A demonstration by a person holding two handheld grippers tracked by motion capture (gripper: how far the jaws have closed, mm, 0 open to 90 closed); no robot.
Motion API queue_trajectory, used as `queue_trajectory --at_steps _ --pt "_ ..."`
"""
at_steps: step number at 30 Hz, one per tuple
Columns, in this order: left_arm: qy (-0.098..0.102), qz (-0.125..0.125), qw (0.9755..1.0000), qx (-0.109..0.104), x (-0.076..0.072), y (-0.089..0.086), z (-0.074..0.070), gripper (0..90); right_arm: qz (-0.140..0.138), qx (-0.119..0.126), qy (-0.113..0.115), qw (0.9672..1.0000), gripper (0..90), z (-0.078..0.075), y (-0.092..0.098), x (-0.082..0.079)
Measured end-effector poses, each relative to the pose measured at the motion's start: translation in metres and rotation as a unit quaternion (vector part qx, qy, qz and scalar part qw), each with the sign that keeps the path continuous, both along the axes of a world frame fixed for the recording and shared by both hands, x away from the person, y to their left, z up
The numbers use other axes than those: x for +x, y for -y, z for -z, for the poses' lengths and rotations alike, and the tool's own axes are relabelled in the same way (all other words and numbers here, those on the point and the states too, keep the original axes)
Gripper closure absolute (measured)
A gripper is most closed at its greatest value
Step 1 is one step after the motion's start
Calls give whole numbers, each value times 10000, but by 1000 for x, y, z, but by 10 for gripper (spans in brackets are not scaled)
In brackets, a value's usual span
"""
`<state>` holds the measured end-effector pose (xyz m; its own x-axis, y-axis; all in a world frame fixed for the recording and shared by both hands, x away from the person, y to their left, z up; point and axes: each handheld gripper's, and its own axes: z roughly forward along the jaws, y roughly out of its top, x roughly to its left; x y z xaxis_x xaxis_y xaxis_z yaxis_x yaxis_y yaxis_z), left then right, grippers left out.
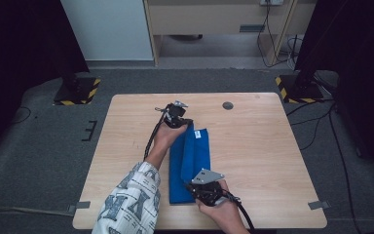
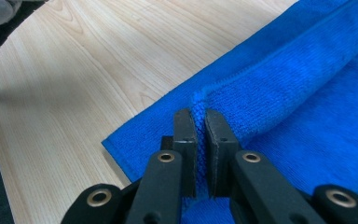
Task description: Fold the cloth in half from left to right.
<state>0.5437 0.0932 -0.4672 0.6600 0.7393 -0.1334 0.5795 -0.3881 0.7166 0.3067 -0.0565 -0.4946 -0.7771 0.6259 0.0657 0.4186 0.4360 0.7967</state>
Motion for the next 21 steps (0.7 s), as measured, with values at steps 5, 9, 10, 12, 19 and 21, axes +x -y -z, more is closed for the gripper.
queue_trajectory --at_steps 5,9,10,12,19,21 --pt "-33 71 10000 3 0 11 4 890 47 -1 -20 10000 847 1 6 -3" --pt "-62 68 9999 130 2 16 9 890 68 -15 -44 10000 841 4 9 -3" --pt "-72 26 9999 112 3 17 10 890 76 -25 -68 9999 840 5 10 -2" --pt "-117 17 9999 57 4 18 12 890 107 -45 -92 9999 834 6 11 -1" --pt "-240 32 9997 25 6 24 21 885 173 -63 -161 9997 809 9 18 -2" --pt "-246 43 9997 -6 6 27 22 882 200 -75 -174 9996 806 10 20 -2"
